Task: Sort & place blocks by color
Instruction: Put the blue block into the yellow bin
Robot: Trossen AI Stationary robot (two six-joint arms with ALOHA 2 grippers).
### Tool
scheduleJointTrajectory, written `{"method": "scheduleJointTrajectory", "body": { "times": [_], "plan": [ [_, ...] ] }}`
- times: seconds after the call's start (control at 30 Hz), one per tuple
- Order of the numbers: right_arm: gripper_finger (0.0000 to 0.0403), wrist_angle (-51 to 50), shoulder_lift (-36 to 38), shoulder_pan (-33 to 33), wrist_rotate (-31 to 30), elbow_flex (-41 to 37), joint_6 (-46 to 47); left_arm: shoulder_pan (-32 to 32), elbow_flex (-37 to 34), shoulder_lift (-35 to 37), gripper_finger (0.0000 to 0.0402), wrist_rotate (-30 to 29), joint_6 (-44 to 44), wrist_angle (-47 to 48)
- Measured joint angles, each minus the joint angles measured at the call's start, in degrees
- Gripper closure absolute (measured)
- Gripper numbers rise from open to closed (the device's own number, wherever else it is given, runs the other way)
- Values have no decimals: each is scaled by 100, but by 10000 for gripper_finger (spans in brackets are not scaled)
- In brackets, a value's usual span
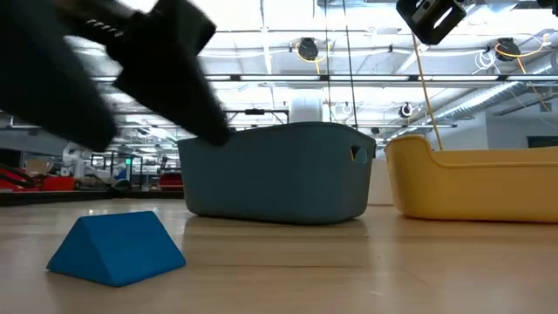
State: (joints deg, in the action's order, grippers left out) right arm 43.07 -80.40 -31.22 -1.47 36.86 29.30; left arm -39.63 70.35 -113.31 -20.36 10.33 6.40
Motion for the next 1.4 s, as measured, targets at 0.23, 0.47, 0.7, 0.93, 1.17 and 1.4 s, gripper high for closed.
{"method": "scheduleJointTrajectory", "body": {
  "times": [0.23,0.47,0.7,0.93,1.17,1.4],
  "plan": [
    [403,0,0,0,2,0,0,-119,-27,-10,117,71,392,644],
    [403,0,0,0,2,0,0,-20,-358,-8,117,78,395,374],
    [403,0,0,0,2,0,0,62,-698,-3,117,102,480,-203],
    [403,0,0,0,2,0,0,68,-725,1,137,149,508,-248],
    [403,0,0,0,2,0,0,148,-726,1,234,351,485,-246],
    [403,0,0,0,2,0,0,226,-726,8,269,377,638,-335]
  ]
}}
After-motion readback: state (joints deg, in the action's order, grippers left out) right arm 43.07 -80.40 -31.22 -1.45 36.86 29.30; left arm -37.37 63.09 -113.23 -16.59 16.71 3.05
